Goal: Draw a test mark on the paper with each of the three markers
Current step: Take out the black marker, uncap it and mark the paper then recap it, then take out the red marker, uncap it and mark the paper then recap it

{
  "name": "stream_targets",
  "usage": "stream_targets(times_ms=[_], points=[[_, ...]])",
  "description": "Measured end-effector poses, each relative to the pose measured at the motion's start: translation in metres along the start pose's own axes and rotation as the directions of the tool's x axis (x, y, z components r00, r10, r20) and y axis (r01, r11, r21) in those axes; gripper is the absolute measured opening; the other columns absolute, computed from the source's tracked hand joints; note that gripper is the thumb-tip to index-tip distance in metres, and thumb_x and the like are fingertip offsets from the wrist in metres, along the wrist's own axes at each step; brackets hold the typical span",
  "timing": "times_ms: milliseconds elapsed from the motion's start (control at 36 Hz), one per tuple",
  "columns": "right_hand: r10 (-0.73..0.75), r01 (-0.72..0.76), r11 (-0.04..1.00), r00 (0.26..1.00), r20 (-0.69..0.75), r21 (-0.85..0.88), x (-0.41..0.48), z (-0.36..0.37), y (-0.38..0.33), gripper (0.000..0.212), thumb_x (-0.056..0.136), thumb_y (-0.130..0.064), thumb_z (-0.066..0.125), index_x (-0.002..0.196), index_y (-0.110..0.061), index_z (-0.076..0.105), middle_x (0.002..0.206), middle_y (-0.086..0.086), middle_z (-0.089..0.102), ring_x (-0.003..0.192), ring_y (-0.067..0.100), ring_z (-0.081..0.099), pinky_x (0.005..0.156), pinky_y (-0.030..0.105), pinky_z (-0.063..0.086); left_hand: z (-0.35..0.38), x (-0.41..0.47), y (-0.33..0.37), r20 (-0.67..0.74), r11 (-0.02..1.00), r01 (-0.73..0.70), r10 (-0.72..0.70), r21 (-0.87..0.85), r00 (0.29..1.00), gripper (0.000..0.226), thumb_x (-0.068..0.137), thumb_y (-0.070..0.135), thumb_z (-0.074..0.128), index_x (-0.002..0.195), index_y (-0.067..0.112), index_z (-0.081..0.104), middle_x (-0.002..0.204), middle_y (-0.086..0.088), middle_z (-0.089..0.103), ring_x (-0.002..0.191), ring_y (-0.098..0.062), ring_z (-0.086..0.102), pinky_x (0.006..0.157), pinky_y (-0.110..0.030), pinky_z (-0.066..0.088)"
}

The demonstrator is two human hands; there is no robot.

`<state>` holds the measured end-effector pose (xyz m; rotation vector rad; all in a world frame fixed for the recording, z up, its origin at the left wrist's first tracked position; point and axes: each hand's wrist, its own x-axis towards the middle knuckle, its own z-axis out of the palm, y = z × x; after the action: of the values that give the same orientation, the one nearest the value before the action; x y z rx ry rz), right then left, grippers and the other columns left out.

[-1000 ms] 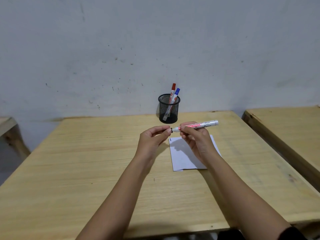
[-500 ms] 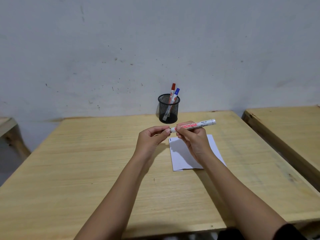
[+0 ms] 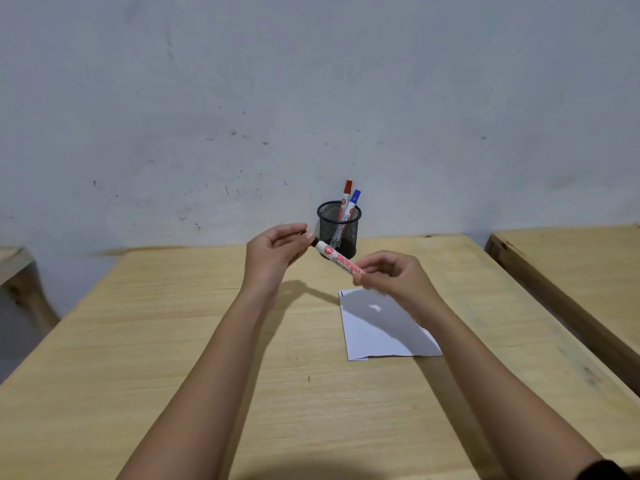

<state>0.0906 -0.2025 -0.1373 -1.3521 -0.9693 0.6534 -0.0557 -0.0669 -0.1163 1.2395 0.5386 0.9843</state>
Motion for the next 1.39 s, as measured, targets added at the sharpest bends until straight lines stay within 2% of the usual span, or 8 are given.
stream_targets(times_ms=[139, 222, 306, 556, 667, 750, 972, 1389], points=[[-0.017, 0.03, 0.946, 0.999, 0.043, -0.323, 0.021, 0.013, -0.007, 0.021, 0.075, -0.002, 0.07, 0.084, -0.02, 0.065, 0.08, 0.001, 0.061, 0.069, 0.02, 0.064, 0.063, 0.019, 0.051, 0.032, 0.016, 0.014, 0.095, 0.962, -0.18, 0.163, 0.203, 0.982, 0.017, 0.076, 0.005, 0.074, 0.085, 0.019, 0.072, 0.078, 0.003, 0.071, 0.071, -0.001, 0.067, 0.072, -0.014, 0.051], [-0.048, 0.059, 0.938, 0.998, 0.041, -0.341, 0.033, 0.017, -0.008, 0.012, 0.076, -0.005, 0.067, 0.081, -0.014, 0.061, 0.074, 0.001, 0.057, 0.082, 0.041, 0.065, 0.077, 0.043, 0.054, 0.047, 0.026, 0.021, 0.157, 0.934, -0.241, 0.205, 0.263, 0.966, 0.018, 0.078, 0.007, 0.073, 0.084, 0.024, 0.072, 0.081, 0.006, 0.072, 0.078, -0.005, 0.069, 0.078, -0.018, 0.052], [-0.1, 0.087, 0.934, 0.995, -0.02, -0.347, 0.047, 0.012, -0.01, 0.01, 0.076, -0.005, 0.067, 0.082, -0.007, 0.058, 0.074, 0.005, 0.056, 0.082, 0.045, 0.063, 0.072, 0.038, 0.051, 0.048, 0.039, 0.019, 0.154, 0.89, -0.277, 0.235, 0.361, 0.96, 0.019, 0.082, 0.021, 0.071, 0.102, 0.017, 0.069, 0.089, 0.006, 0.07, 0.087, -0.007, 0.065, 0.082, -0.014, 0.05], [-0.272, 0.158, 0.939, 0.885, -0.377, -0.306, 0.111, -0.014, -0.028, 0.019, 0.08, -0.013, 0.066, 0.096, -0.008, 0.058, 0.076, -0.004, 0.06, 0.077, 0.031, 0.065, 0.081, 0.047, 0.056, 0.025, 0.078, -0.046, 0.15, 0.652, -0.119, 0.008, 0.749, 0.989, 0.04, 0.073, 0.036, 0.078, 0.073, 0.023, 0.04, 0.081, 0.007, 0.042, 0.074, -0.008, 0.041, 0.056, -0.014, 0.03], [-0.25, 0.103, 0.934, 0.873, -0.419, -0.343, 0.146, -0.015, -0.009, 0.015, 0.079, -0.012, 0.066, 0.091, -0.004, 0.059, 0.068, -0.004, 0.057, 0.063, 0.012, 0.053, 0.064, 0.02, 0.05, 0.035, 0.102, -0.07, 0.128, 0.709, -0.044, -0.065, 0.703, 0.99, 0.057, 0.073, 0.029, 0.079, 0.117, 0.01, 0.048, 0.108, 0.004, 0.038, 0.094, -0.008, 0.04, 0.06, -0.005, 0.032], [-0.22, 0.062, 0.921, 0.897, -0.382, -0.384, 0.152, -0.012, 0.005, 0.008, 0.08, -0.01, 0.065, 0.084, -0.006, 0.059, 0.067, -0.001, 0.056, 0.056, 0.009, 0.047, 0.049, 0.006, 0.037, 0.039, 0.104, -0.08, 0.122, 0.775, -0.052, -0.032, 0.63, 0.992, 0.051, 0.069, 0.02, 0.082, 0.106, 0.019, 0.047, 0.1, 0.012, 0.048, 0.088, 0.0, 0.049, 0.061, 0.001, 0.037], [-0.163, 0.001, 0.86, 0.948, -0.274, -0.51, 0.161, -0.01, 0.017, 0.011, 0.083, -0.015, 0.06, 0.076, -0.01, 0.055, 0.075, 0.003, 0.055, 0.066, 0.014, 0.048, 0.06, 0.02, 0.036, 0.042, 0.115, -0.101, 0.085, 0.805, -0.069, 0.023, 0.59, 0.996, 0.075, 0.052, 0.044, 0.079, 0.118, 0.021, 0.053, 0.119, -0.001, 0.057, 0.11, -0.016, 0.057, 0.094, -0.038, 0.051], [-0.158, -0.001, 0.837, 0.957, -0.244, -0.547, 0.174, -0.011, 0.019, 0.011, 0.081, -0.012, 0.059, 0.09, -0.006, 0.058, 0.069, -0.003, 0.047, 0.062, 0.01, 0.043, 0.051, 0.011, 0.034, 0.035, 0.126, -0.113, 0.092, 0.822, -0.079, 0.032, 0.565, 0.995, 0.072, 0.049, 0.047, 0.08, 0.112, 0.022, 0.054, 0.116, 0.0, 0.058, 0.107, -0.016, 0.061, 0.093, -0.042, 0.053]])
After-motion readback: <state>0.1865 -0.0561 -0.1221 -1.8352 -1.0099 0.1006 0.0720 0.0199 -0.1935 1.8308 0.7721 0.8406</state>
